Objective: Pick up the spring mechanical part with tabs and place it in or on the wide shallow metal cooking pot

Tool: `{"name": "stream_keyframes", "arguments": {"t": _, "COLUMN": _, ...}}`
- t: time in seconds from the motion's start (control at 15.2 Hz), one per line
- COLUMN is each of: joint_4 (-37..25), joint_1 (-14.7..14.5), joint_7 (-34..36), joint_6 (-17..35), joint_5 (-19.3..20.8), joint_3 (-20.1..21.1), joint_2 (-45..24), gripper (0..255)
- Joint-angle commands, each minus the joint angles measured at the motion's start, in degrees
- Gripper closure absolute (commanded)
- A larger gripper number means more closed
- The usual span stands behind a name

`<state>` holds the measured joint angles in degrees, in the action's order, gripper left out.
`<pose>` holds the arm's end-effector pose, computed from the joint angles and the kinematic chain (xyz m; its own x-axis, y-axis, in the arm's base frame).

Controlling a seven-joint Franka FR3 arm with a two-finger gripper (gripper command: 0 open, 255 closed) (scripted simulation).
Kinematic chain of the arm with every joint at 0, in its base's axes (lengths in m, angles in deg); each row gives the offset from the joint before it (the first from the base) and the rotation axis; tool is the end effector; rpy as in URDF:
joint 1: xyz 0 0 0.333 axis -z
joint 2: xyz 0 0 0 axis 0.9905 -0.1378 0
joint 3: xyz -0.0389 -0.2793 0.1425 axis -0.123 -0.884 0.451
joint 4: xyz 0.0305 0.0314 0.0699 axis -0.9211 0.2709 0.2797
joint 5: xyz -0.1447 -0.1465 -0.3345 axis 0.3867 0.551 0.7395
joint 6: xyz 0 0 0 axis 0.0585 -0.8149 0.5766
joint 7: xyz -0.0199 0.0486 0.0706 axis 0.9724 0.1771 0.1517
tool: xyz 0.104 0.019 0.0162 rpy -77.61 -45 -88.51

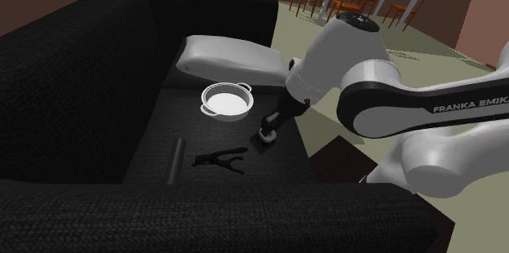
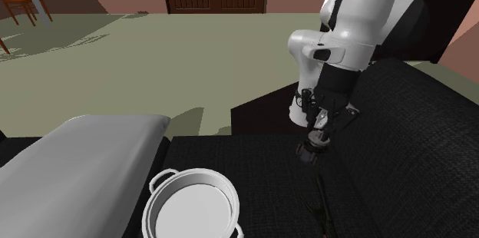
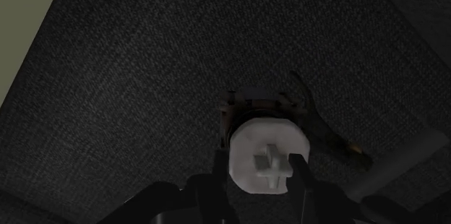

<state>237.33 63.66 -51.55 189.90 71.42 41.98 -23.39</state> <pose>0.2687 0.2346 0.4178 0.9624 0.0414 0.2683 0.0582 -0.9968 -0.0548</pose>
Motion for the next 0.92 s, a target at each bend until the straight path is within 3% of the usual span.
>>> {"name": "stream_keyframes", "arguments": {"t": 0.0, "joint_4": -2.15, "joint_1": 2.24, "joint_7": -1.84, "joint_6": 1.48, "joint_5": 1.40, "joint_3": -1.10, "joint_2": -3.59, "gripper": 255}}
{"name": "stream_keyframes", "arguments": {"t": 0.53, "joint_4": -13.51, "joint_1": 9.95, "joint_7": -8.12, "joint_6": 5.18, "joint_5": 7.01, "joint_3": -5.17, "joint_2": -18.82, "gripper": 255}}
{"name": "stream_keyframes", "arguments": {"t": 0.59, "joint_4": -12.01, "joint_1": 9.07, "joint_7": -7.35, "joint_6": 4.74, "joint_5": 6.30, "joint_3": -4.68, "joint_2": -16.83, "gripper": 255}}
{"name": "stream_keyframes", "arguments": {"t": 0.66, "joint_4": -12.01, "joint_1": 9.06, "joint_7": -7.35, "joint_6": 4.74, "joint_5": 6.30, "joint_3": -4.68, "joint_2": -16.83, "gripper": 0}}
{"name": "stream_keyframes", "arguments": {"t": 0.86, "joint_4": -9.72, "joint_1": 12.50, "joint_7": 4.59, "joint_6": 7.84, "joint_5": 14.29, "joint_3": 3.79, "joint_2": -18.74, "gripper": 0}}
